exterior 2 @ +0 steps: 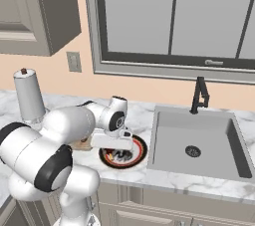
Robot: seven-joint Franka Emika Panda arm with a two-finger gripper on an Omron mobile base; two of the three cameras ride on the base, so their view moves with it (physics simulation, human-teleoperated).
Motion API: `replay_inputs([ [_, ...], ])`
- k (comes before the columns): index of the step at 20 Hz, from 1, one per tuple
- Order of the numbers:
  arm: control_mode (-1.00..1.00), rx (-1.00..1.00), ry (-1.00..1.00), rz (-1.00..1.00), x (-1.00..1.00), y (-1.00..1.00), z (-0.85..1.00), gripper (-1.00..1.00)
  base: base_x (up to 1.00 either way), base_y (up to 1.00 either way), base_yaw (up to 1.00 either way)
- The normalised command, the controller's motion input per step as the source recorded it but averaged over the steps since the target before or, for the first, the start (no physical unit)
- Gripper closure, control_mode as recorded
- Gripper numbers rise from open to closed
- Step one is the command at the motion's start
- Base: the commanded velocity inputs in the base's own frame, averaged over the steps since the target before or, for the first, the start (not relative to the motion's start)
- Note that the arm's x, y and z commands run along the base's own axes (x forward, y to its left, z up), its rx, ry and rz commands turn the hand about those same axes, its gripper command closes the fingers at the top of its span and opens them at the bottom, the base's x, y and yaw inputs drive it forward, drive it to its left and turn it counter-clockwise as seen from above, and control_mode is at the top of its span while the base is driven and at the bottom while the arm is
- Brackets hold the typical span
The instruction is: Pick up the knife from the drawer and place it on the cutting board. Then place the meat from the plate to the cutting board.
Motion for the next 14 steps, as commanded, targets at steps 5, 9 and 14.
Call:
replay_inputs([
  [5,-1.0,0.0,-0.13,0.0,-0.21,0.02,0.86,1.0,0.0,0.0,0.0],
  [9,-1.0,0.0,-0.13,0.01,-0.34,0.27,0.99,1.0,0.0,0.0,0.0],
  [14,-1.0,0.0,-0.02,0.06,-0.24,0.63,0.62,1.0,0.0,0.0,0.0],
])
